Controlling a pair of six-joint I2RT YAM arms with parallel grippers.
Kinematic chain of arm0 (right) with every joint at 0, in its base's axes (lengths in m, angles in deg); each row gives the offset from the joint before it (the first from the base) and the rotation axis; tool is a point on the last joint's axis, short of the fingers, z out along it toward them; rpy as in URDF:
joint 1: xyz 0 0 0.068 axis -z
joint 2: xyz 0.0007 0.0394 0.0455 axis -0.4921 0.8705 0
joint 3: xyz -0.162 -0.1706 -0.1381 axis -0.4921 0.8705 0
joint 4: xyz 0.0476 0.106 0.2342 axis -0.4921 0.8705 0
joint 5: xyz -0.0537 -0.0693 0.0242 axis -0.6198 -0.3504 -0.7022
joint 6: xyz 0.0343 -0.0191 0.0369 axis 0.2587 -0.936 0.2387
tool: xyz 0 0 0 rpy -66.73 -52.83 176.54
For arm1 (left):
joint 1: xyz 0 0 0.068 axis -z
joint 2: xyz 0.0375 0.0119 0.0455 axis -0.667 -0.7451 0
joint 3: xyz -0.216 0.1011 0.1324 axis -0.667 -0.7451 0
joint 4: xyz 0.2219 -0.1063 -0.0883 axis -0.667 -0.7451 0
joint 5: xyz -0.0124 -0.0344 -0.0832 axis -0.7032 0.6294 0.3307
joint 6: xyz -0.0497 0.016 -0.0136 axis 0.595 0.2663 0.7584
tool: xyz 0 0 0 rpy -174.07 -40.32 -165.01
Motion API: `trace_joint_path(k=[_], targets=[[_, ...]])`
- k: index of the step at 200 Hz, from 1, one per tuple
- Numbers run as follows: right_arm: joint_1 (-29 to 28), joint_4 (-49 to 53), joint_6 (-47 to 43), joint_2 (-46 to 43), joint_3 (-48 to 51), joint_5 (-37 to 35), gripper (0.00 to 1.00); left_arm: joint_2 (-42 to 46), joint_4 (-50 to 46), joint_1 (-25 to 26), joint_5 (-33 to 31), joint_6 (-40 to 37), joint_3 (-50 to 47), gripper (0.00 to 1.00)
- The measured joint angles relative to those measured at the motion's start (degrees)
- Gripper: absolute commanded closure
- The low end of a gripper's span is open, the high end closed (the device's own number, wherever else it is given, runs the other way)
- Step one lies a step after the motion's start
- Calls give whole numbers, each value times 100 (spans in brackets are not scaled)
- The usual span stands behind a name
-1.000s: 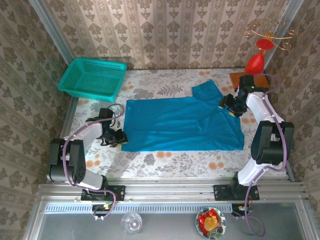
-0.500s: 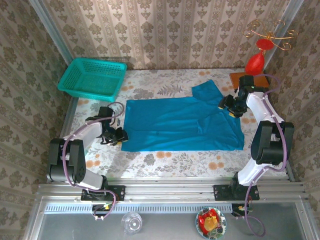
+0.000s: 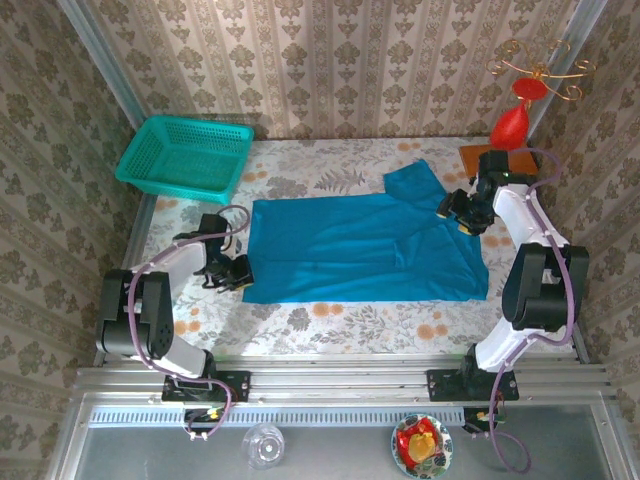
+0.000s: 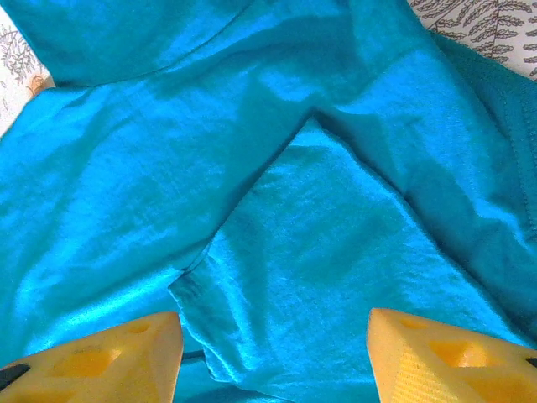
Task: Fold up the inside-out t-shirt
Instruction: Smooth out the T-shirt at the center of the table.
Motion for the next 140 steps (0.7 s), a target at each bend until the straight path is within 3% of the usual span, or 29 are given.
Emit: trace_joint_path(k=[61, 140], targets=[[0, -192, 0, 120, 240, 267, 39, 509, -85, 9, -42, 28, -44, 100], [70, -688, 4, 1134, 380, 603, 38, 634, -170, 9, -129, 229, -341, 100]])
